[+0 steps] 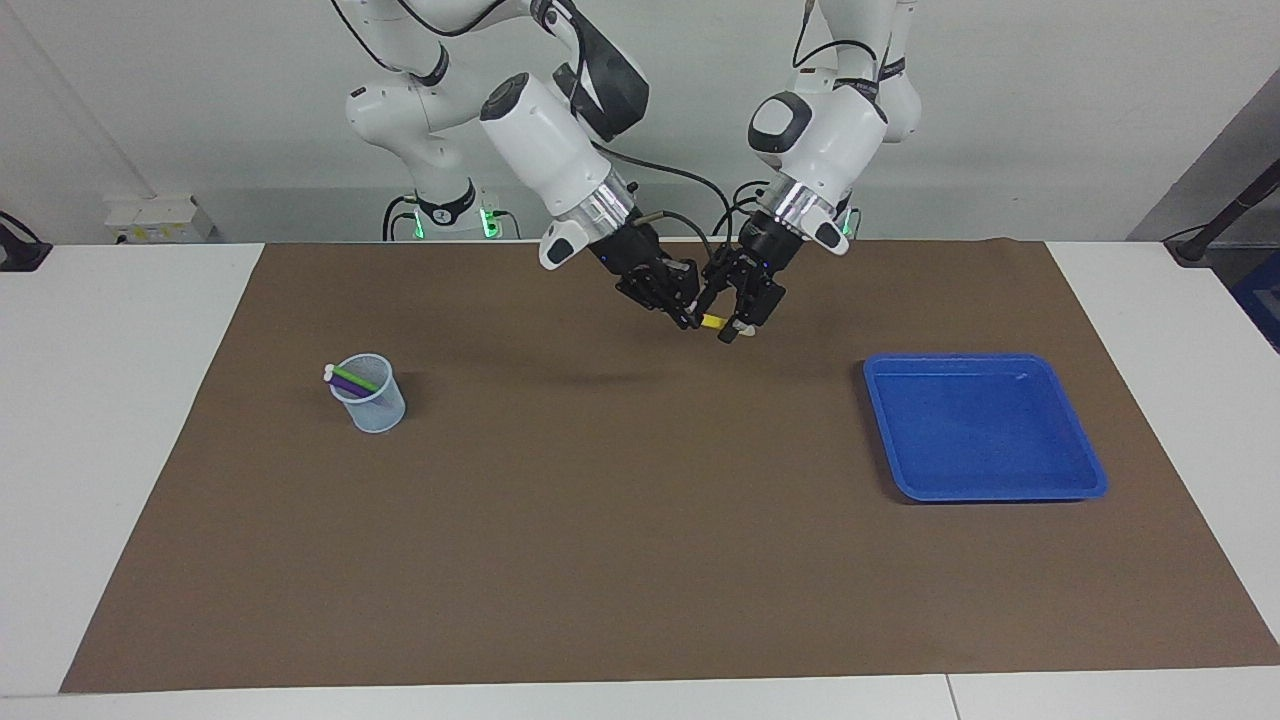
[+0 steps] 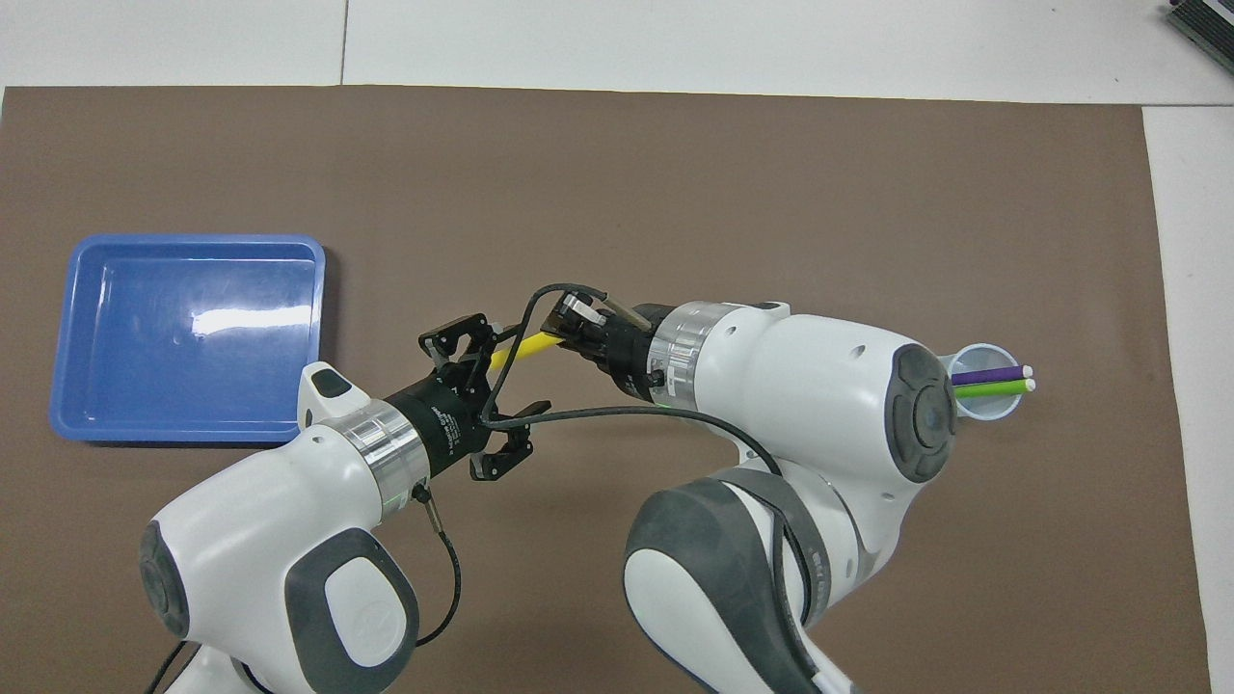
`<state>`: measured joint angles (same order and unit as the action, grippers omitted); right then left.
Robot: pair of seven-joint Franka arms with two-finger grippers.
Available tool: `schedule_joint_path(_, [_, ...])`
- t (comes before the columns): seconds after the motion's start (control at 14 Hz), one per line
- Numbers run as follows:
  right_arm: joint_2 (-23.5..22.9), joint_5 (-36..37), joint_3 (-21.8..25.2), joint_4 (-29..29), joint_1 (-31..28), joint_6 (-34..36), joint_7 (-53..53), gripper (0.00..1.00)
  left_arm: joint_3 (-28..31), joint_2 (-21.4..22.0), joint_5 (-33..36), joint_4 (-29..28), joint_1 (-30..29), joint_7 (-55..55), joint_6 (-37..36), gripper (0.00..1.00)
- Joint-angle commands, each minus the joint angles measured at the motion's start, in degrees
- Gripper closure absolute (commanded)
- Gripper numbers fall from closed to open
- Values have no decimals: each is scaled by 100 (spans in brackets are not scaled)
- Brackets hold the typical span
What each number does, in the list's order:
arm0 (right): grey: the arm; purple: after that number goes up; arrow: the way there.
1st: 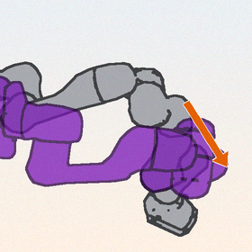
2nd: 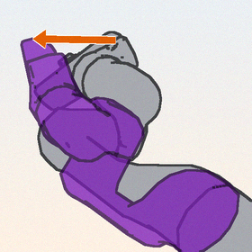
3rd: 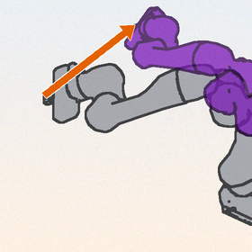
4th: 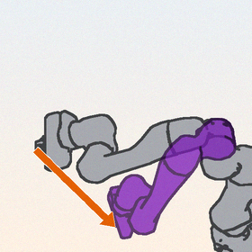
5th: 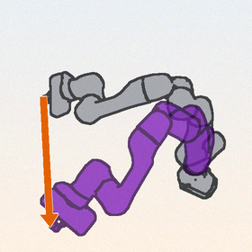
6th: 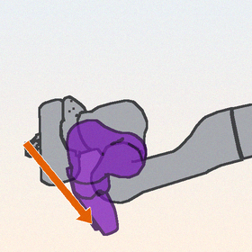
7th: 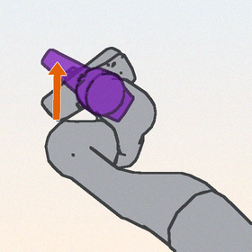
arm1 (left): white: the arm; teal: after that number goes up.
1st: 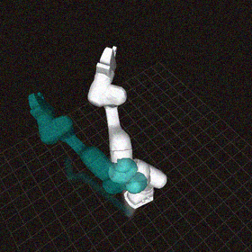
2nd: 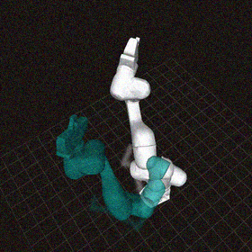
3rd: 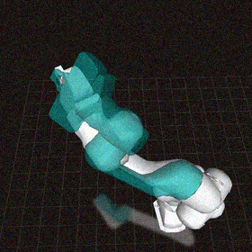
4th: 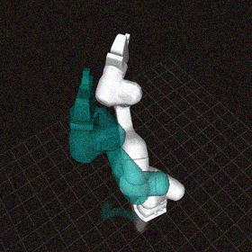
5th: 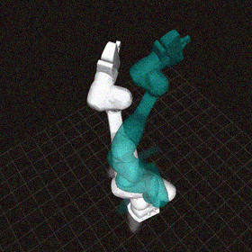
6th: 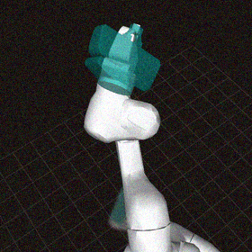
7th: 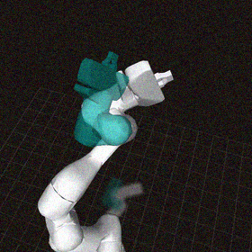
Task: Right arm passes pens to left for tray arrangement
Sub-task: 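Close the left gripper on the yellow pen held by the right gripper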
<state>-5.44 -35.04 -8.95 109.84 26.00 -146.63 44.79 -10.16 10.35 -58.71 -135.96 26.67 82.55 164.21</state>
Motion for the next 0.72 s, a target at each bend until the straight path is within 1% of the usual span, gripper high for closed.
schedule_joint_path(0.0, [-27,-170,-11,-32,-16,-85,12,100,23,134,-88,-132,58,-1,94,22])
schedule_joint_path(0.14, [-27,-170,-11,-50,-16,-85,12,100,23,230,-88,-141,31,-2,24,22])
schedule_joint_path(0.29, [-27,-170,-11,-50,-16,-85,4,100,32,353,-88,-158,-30,-10,-90,20])
schedule_joint_path(0.5, [-27,-170,-11,-50,-16,-94,-5,100,32,363,-88,-158,-30,-2,-99,20])
schedule_joint_path(0.57, [-27,-170,-11,-50,-16,-86,-5,100,32,363,-88,-158,-30,-2,-91,21])
schedule_joint_path(0.65, [-36,-170,-11,-50,-16,-85,-14,100,32,363,-88,-167,-30,-10,-91,29])
